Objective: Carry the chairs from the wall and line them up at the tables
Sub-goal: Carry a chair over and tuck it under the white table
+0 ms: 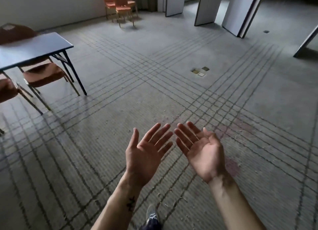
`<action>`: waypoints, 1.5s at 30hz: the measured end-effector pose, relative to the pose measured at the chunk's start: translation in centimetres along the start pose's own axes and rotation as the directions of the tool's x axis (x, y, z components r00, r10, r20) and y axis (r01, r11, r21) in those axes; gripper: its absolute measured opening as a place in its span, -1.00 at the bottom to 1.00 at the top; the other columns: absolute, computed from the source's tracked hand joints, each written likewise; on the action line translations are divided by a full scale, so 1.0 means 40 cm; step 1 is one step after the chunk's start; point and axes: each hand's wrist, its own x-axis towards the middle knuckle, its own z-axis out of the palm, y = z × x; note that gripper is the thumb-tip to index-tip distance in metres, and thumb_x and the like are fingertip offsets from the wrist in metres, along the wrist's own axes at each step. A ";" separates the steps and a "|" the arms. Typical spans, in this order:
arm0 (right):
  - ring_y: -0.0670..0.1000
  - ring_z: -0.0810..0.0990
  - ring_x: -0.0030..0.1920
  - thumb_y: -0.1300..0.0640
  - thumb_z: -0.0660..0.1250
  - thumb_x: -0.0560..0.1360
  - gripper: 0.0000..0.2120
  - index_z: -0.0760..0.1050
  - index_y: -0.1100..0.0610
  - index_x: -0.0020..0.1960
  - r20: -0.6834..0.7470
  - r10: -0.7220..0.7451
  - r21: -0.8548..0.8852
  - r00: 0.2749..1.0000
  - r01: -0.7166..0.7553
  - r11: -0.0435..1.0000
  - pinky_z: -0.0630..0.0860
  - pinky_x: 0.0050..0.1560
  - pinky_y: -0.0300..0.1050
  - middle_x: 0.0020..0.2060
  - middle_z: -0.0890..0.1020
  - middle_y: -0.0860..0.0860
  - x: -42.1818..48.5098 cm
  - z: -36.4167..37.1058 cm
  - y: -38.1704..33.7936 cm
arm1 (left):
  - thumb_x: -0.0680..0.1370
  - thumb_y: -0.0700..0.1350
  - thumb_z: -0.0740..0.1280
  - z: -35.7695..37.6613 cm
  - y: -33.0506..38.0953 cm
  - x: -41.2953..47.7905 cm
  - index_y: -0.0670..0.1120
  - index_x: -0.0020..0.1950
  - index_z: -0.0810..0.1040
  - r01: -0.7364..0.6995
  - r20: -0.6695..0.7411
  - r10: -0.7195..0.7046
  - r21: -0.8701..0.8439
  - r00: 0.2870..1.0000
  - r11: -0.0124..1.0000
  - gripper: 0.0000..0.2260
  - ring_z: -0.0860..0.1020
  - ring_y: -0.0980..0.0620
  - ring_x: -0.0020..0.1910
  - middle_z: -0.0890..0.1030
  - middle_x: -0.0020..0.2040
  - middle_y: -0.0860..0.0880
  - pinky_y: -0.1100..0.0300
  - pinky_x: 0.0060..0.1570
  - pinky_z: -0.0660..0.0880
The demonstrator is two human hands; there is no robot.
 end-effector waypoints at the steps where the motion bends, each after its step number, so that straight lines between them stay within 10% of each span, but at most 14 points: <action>1: 0.20 0.64 0.24 -0.05 0.06 0.66 -0.56 0.53 0.20 0.29 0.007 -0.011 0.009 1.000 0.011 1.000 0.37 0.41 0.14 0.29 0.61 0.25 0.063 0.024 -0.022 | 0.65 0.29 0.04 0.019 0.031 0.064 -0.21 0.47 0.43 0.007 0.013 -0.007 0.014 1.000 1.000 -0.34 0.52 -0.23 0.39 0.54 0.40 -0.25 -0.15 0.42 0.34; 28: 0.18 0.60 0.32 -0.06 0.16 0.58 -0.52 0.49 0.20 0.37 0.118 0.106 0.008 0.987 -0.108 0.994 0.40 0.38 0.13 0.31 0.61 0.22 1.827 0.403 -0.609 | 0.65 0.28 0.05 0.298 0.604 1.732 -0.24 0.50 0.40 -0.131 -0.130 0.130 0.000 0.983 0.991 -0.31 0.50 -0.23 0.41 0.51 0.43 -0.24 -0.17 0.47 0.28; 45: 0.17 0.61 0.30 -0.01 0.23 0.52 -0.56 0.51 0.18 0.33 0.074 0.134 0.013 0.988 -0.135 0.991 0.39 0.41 0.10 0.30 0.61 0.20 2.884 0.891 -0.686 | 0.66 0.28 0.02 0.294 1.327 2.691 -0.21 0.49 0.41 -0.194 -0.044 0.191 -0.062 0.981 0.979 -0.34 0.49 -0.22 0.42 0.52 0.43 -0.22 -0.17 0.48 0.26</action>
